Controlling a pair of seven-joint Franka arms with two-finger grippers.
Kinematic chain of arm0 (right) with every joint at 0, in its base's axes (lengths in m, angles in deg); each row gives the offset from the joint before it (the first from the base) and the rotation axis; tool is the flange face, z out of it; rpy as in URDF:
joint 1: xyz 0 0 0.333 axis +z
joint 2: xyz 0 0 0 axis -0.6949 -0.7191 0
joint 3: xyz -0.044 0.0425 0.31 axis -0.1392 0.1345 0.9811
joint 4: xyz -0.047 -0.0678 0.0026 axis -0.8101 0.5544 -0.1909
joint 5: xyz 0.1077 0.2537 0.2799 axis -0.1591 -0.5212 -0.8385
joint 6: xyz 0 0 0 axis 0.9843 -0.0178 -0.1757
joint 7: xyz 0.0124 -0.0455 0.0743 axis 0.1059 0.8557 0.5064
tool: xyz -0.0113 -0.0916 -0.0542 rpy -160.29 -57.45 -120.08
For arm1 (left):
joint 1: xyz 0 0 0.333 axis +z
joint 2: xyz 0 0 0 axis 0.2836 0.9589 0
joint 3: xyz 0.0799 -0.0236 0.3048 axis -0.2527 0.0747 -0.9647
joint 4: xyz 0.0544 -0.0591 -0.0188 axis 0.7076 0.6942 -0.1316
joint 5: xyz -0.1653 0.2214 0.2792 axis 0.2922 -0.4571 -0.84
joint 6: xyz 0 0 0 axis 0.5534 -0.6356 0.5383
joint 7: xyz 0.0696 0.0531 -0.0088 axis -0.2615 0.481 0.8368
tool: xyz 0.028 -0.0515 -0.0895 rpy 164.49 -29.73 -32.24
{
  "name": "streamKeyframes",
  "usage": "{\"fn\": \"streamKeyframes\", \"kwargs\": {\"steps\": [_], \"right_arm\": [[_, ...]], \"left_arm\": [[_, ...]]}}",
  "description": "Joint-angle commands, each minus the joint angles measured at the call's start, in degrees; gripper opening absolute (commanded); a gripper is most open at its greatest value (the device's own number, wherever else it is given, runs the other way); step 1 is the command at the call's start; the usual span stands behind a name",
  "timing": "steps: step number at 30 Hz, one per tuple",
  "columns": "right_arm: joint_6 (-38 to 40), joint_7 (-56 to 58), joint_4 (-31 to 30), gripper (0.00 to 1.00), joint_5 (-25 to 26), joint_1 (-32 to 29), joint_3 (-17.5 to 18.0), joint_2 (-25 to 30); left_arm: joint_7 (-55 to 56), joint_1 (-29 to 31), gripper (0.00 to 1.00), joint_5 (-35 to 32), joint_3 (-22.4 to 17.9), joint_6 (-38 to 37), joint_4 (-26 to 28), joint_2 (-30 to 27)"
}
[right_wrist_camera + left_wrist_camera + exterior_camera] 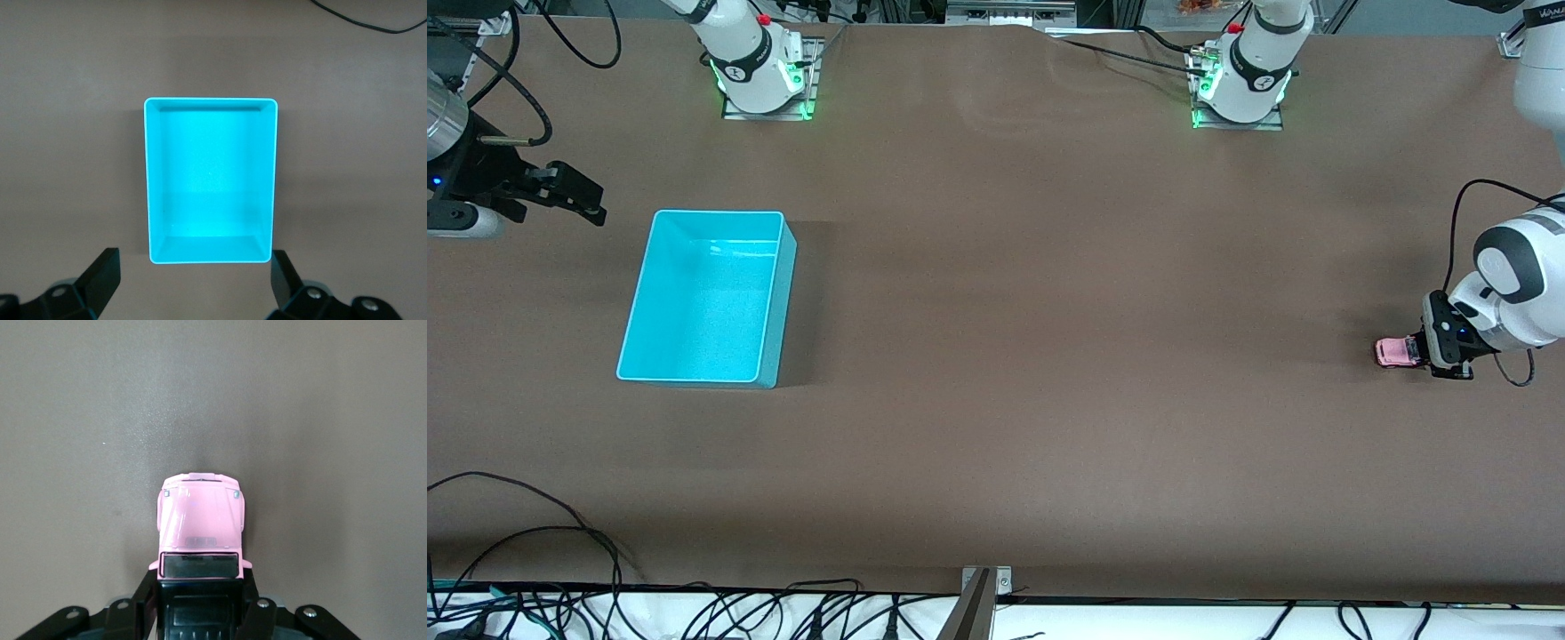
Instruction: Wind and store pink jeep toy
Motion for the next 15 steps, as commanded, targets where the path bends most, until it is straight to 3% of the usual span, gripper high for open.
{"fn": "streamKeyframes", "kwargs": {"steps": [1, 5, 10, 11, 12, 13, 15], "right_arm": [[1.2, 0.3, 1.1, 1.0, -0.5, 0.0, -0.1, 0.0], [1.2, 0.3, 1.1, 1.0, -0.5, 0.0, -0.1, 0.0], [1.2, 0.3, 1.1, 1.0, -0.5, 0.1, -0.1, 0.0], [1.2, 0.3, 1.1, 1.0, -0.5, 0.0, -0.1, 0.0], [1.2, 0.3, 1.1, 1.0, -0.5, 0.0, -0.1, 0.0], [1.2, 0.3, 1.1, 1.0, -0.5, 0.0, -0.1, 0.0], [1.2, 0.3, 1.1, 1.0, -0.5, 0.0, -0.1, 0.0]], "left_arm": [[-1.9, 0.8, 0.02, -1.5, 0.0, 0.8, -0.8, 4.6], [-1.9, 0.8, 0.03, -1.5, 0.0, 0.7, -0.8, 4.6], [-2.0, 1.0, 0.29, -1.4, 0.0, 0.8, -1.2, 4.5], [-2.0, 1.3, 0.39, -1.5, 0.1, 0.7, -1.4, 4.5], [-1.9, 1.4, 0.61, -1.5, 0.1, 0.7, -1.8, 4.3], [-1.9, 1.3, 0.94, -1.5, 0.2, 0.6, -2.2, 4.2], [-1.9, 1.2, 1.0, -1.5, 0.3, 0.4, -3.0, 3.8]]}}
